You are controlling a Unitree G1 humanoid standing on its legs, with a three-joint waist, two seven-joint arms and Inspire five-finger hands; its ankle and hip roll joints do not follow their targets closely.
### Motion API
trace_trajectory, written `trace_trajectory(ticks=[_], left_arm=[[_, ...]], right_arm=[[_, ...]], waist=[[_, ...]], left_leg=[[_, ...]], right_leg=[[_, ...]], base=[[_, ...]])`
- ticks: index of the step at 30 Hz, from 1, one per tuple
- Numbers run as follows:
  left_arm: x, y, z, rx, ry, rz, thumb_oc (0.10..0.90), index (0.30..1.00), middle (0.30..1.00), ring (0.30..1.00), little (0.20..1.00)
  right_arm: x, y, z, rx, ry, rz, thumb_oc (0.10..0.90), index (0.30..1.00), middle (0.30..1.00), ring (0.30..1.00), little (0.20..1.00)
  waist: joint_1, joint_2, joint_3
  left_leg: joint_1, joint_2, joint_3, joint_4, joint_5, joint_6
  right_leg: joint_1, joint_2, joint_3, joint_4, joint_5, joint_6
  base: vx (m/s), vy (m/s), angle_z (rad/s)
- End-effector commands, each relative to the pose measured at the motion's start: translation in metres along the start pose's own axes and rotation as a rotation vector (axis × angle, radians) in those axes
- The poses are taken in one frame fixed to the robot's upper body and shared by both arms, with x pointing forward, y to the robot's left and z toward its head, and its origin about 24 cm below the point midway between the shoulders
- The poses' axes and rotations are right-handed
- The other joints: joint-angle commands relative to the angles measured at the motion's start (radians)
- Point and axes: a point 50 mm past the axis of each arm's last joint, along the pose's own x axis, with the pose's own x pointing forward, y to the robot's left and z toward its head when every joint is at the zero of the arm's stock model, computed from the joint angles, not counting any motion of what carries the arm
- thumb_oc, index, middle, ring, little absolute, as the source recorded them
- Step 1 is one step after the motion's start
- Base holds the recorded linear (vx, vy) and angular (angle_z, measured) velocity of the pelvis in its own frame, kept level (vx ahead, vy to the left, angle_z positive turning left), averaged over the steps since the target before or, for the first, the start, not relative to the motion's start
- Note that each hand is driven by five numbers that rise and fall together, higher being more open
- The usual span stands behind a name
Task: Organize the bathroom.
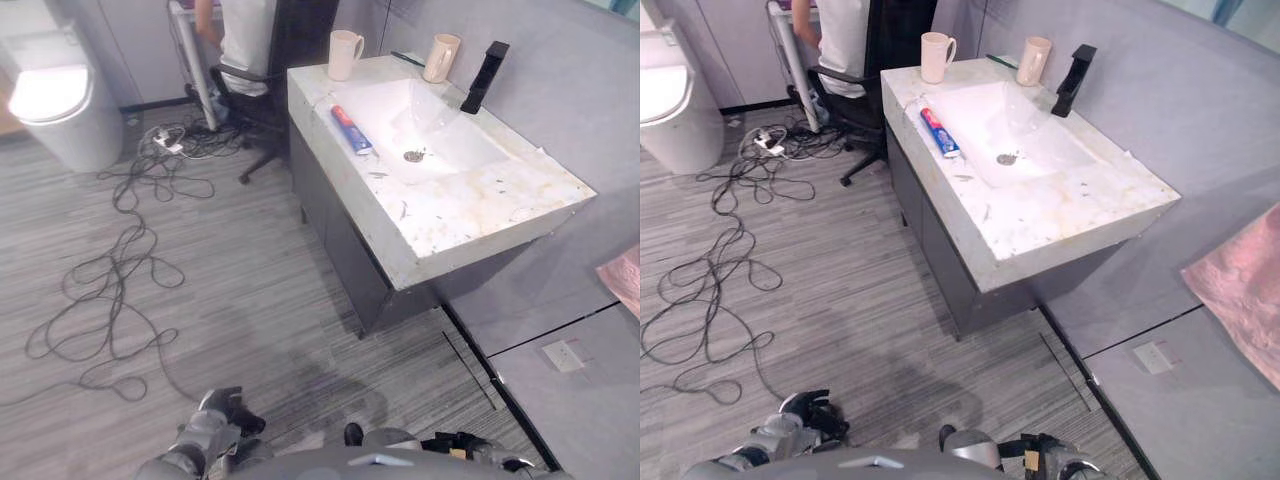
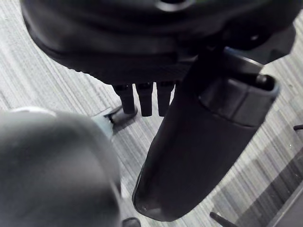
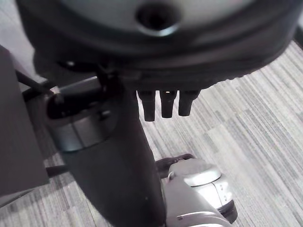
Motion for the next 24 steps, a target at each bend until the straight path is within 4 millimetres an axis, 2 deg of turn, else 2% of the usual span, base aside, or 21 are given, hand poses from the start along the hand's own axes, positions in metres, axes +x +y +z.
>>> trace_trajectory(ticks=[1,2,3,4,5,7,8,9,10,12,13,15,16,17,18,19,20,21,23,24], left_arm=[[0.001,0.018,0.014,0.022,-0.074,0.044,0.800,0.900,0.900,0.900,0.900],[0.001,0.018,0.015,0.028,-0.076,0.038,0.800,0.900,0.900,0.900,0.900],[0.001,0.017,0.019,0.047,-0.074,0.020,0.800,0.900,0.900,0.900,0.900],[0.001,0.016,0.020,0.053,-0.073,0.011,0.800,0.900,0.900,0.900,0.900],[0.001,0.013,0.018,0.062,-0.063,-0.004,0.800,0.900,0.900,0.900,0.900],[0.001,0.009,0.017,0.113,-0.062,-0.011,0.800,0.900,0.900,0.900,0.900],[0.001,0.009,0.015,0.115,-0.057,-0.005,0.800,0.900,0.900,0.900,0.900],[0.001,0.010,0.014,0.105,-0.050,0.004,0.800,0.900,0.900,0.900,0.900],[0.001,0.011,0.013,0.083,-0.044,0.012,0.800,0.900,0.900,0.900,0.900],[0.002,0.014,0.015,0.072,-0.048,0.020,0.800,0.900,0.900,0.900,0.900],[0.002,0.014,0.019,0.076,-0.058,0.025,0.800,0.900,0.900,0.900,0.900],[0.002,0.013,0.025,0.070,-0.077,0.039,0.800,0.900,0.900,0.900,0.900],[0.002,0.010,0.028,0.057,-0.086,0.048,0.800,0.900,0.900,0.900,0.900],[0.002,0.010,0.028,0.057,-0.085,0.049,0.800,0.900,0.900,0.900,0.900],[0.002,0.008,0.029,0.056,-0.089,0.060,0.800,0.900,0.900,0.900,0.900],[0.002,0.008,0.029,0.053,-0.091,0.069,0.800,0.900,0.900,0.900,0.900],[0.002,0.008,0.029,0.053,-0.091,0.069,0.800,0.900,0.900,0.900,0.900],[0.002,0.007,0.032,0.075,-0.105,0.085,0.800,0.900,0.900,0.900,0.900],[0.002,0.005,0.032,0.059,-0.106,0.058,0.800,0.900,0.900,0.900,0.900],[0.002,0.003,0.033,0.080,-0.119,0.042,0.800,0.900,0.900,0.900,0.900]], right_arm=[[0.000,-0.005,0.003,-0.031,-0.009,-0.032,0.800,0.900,0.900,0.900,0.900],[-0.001,-0.005,0.003,-0.021,-0.007,-0.033,0.800,0.900,0.900,0.900,0.900],[-0.001,-0.005,0.001,0.000,0.001,-0.033,0.800,0.900,0.900,0.900,0.900],[0.000,-0.005,0.000,0.007,0.002,-0.033,0.800,0.900,0.900,0.900,0.900],[0.000,-0.005,-0.003,0.040,0.001,-0.033,0.800,0.900,0.900,0.900,0.900],[-0.001,-0.007,-0.004,0.043,-0.011,-0.024,0.800,0.900,0.900,0.900,0.900],[-0.001,-0.007,-0.005,0.041,-0.014,-0.021,0.800,0.900,0.900,0.900,0.900],[-0.001,-0.008,-0.006,0.027,-0.016,-0.013,0.800,0.900,0.900,0.900,0.900],[-0.001,-0.008,-0.006,-0.002,-0.018,-0.006,0.800,0.900,0.900,0.900,0.900],[0.000,-0.007,-0.008,-0.023,-0.014,-0.002,0.800,0.900,0.900,0.900,0.900],[0.000,-0.004,-0.009,-0.019,-0.009,0.001,0.800,0.900,0.900,0.900,0.900],[0.000,0.001,-0.010,-0.035,-0.010,0.005,0.800,0.900,0.900,0.900,0.900],[0.000,0.001,-0.012,-0.059,-0.008,0.000,0.800,0.900,0.900,0.900,0.900],[0.000,0.001,-0.013,-0.061,-0.006,0.000,0.800,0.900,0.900,0.900,0.900],[0.000,0.000,-0.016,-0.067,0.004,0.000,0.800,0.900,0.900,0.900,0.900],[0.000,-0.001,-0.017,-0.080,0.011,-0.001,0.800,0.900,0.900,0.900,0.900],[0.000,-0.001,-0.017,-0.080,0.011,-0.001,0.800,0.900,0.900,0.900,0.900],[0.000,-0.006,-0.023,-0.063,0.023,-0.005,0.800,0.900,0.900,0.900,0.900],[-0.001,-0.010,-0.027,-0.021,0.037,-0.014,0.800,0.900,0.900,0.900,0.900],[-0.001,-0.014,-0.029,-0.005,0.038,-0.024,0.800,0.900,0.900,0.900,0.900]], waist=[[0.003,0.031,-0.044],[0.002,0.035,-0.042],[-0.006,0.045,-0.041],[-0.009,0.049,-0.040],[-0.018,0.058,-0.033],[-0.029,0.086,-0.019],[-0.035,0.087,-0.009],[-0.038,0.094,-0.006],[-0.046,0.090,0.001],[-0.058,0.085,-0.002],[-0.070,0.073,-0.005],[-0.092,0.045,-0.003],[-0.104,0.008,-0.013],[-0.106,0.011,-0.012],[-0.107,0.000,-0.014],[-0.109,-0.001,-0.015],[-0.109,-0.001,-0.015],[-0.119,0.006,-0.018],[-0.131,0.024,-0.032],[-0.139,0.037,-0.037]], left_leg=[[0.031,-0.051,0.032,0.144,-0.006,0.001],[0.030,-0.057,0.033,0.151,-0.011,0.001],[0.035,-0.090,0.047,0.162,-0.040,0.023],[0.042,-0.104,0.048,0.157,-0.047,0.033],[0.072,-0.145,0.048,0.137,-0.069,0.061],[0.102,-0.178,0.058,0.130,-0.111,0.093],[0.114,-0.192,0.060,0.134,-0.124,0.100],[0.119,-0.197,0.069,0.140,-0.135,0.105],[0.138,-0.214,0.082,0.137,-0.148,0.111],[0.155,-0.240,0.098,0.123,-0.153,0.114],[0.173,-0.269,0.111,0.107,-0.155,0.117],[0.210,-0.318,0.123,0.092,-0.169,0.111],[0.242,-0.376,0.122,0.091,-0.198,0.104],[0.249,-0.373,0.119,0.092,-0.205,0.103],[0.272,-0.393,0.116,0.095,-0.225,0.100],[0.294,-0.401,0.117,0.091,-0.242,0.101],[0.294,-0.401,0.117,0.091,-0.242,0.101],[0.324,-0.415,0.104,0.098,-0.281,0.111],[0.347,-0.428,0.056,0.129,-0.264,0.093],[0.335,-0.422,0.053,0.202,-0.196,0.054]], right_leg=[[-0.152,-0.028,-0.053,0.263,-0.094,0.089],[-0.157,-0.038,-0.055,0.282,-0.099,0.096],[-0.183,-0.068,-0.056,0.362,-0.095,0.113],[-0.204,-0.078,-0.053,0.414,-0.075,0.122],[-0.282,-0.111,-0.039,0.590,-0.002,0.137],[-0.409,-0.136,-0.021,0.830,0.124,0.120],[-0.441,-0.144,-0.018,0.878,0.130,0.117],[-0.466,-0.149,-0.024,0.874,0.146,0.112],[-0.481,-0.150,-0.032,0.862,0.130,0.113],[-0.477,-0.112,-0.071,0.760,0.119,0.123],[-0.467,-0.072,-0.105,0.651,0.105,0.131],[-0.431,-0.019,-0.179,0.402,0.087,0.114],[-0.449,-0.012,-0.229,0.232,0.164,0.124],[-0.436,-0.004,-0.239,0.197,0.182,0.127],[-0.445,0.000,-0.283,0.140,0.221,0.132],[-0.455,0.006,-0.309,0.124,0.233,0.128],[-0.455,0.006,-0.309,0.124,0.233,0.128],[-0.467,0.031,-0.298,0.142,0.215,0.108],[-0.453,0.055,-0.284,0.167,0.181,0.072],[-0.431,0.070,-0.276,0.154,0.172,0.051]], base=[[0.32,0.422,-0.52],[0.35,0.474,-0.34],[0.30,0.417,-0.20],[0.42,0.591,0.06],[0.30,0.452,0.14],[0.31,0.469,0.16],[0.29,0.353,0.06],[0.28,0.247,-0.06],[0.35,0.235,-0.09],[0.33,0.153,-0.10],[0.39,0.122,-0.39],[0.56,0.134,-0.52],[0.47,0.084,-0.30],[0.44,0.068,-0.18],[0.27,0.054,-0.09],[0.23,0.045,-0.08],[0.31,0.063,-0.10],[0.37,0.066,-0.40],[0.40,0.044,-0.36],[0.28,-0.003,-0.03]])
